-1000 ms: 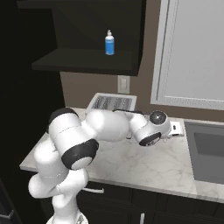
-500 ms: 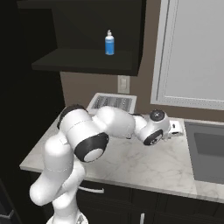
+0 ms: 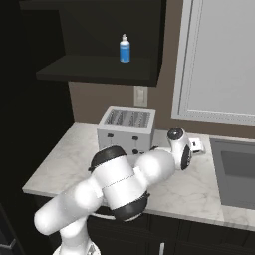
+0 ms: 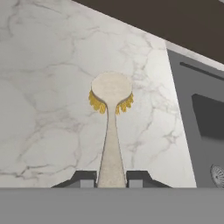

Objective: Locate and retrieve the dish brush and soap dispenser from the cabinet. Place them next to the sink.

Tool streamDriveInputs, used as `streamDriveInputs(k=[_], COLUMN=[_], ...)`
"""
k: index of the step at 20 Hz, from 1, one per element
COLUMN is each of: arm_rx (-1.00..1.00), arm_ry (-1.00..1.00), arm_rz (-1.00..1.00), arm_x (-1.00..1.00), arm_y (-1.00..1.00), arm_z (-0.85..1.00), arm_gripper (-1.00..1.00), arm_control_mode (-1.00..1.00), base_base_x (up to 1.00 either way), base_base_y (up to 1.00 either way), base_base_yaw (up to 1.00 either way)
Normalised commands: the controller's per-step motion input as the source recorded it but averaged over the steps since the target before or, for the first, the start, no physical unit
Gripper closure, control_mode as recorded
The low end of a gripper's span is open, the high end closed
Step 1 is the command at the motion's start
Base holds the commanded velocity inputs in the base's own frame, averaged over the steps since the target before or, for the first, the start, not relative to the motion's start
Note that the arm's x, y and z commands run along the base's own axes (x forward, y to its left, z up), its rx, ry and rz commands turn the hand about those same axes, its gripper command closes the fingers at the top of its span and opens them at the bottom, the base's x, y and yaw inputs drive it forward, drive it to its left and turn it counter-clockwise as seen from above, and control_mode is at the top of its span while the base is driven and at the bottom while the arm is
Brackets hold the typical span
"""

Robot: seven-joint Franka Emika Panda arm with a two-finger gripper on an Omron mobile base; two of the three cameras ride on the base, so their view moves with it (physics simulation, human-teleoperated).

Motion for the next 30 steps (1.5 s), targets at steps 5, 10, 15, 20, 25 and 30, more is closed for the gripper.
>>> streamDriveInputs(k=[5,10,15,20,25,30], arm_rx=[0.04,0.05,0.02,0.00,0.01,0.04], arm_ry=[0.04,0.04,0.01,0.08,0.06,0.00], arm_rz=[0.04,0.04,0.04,0.01,-0.03,-0.06], arm_x=[0.05,0.06,0.09,0.04,-0.21,-0.75], arm_y=[-0.06,-0.10,-0.12,-0.10,-0.01,0.00], arm_z=[-0.13,-0.11,-0.01,0.08,0.25,0.06], arm_gripper=[-1.00,-1.00,-1.00,-1.00,-1.00,-1.00], arm_control_mode=[-1.00,-1.00,-1.00,-1.00,-1.00,-1.00], base_base_x=[0.00,0.00,0.00,0.00,0.00,0.00], base_base_y=[0.00,0.00,0.00,0.00,0.00,0.00], base_base_yaw=[0.00,0.00,0.00,0.00,0.00,0.00])
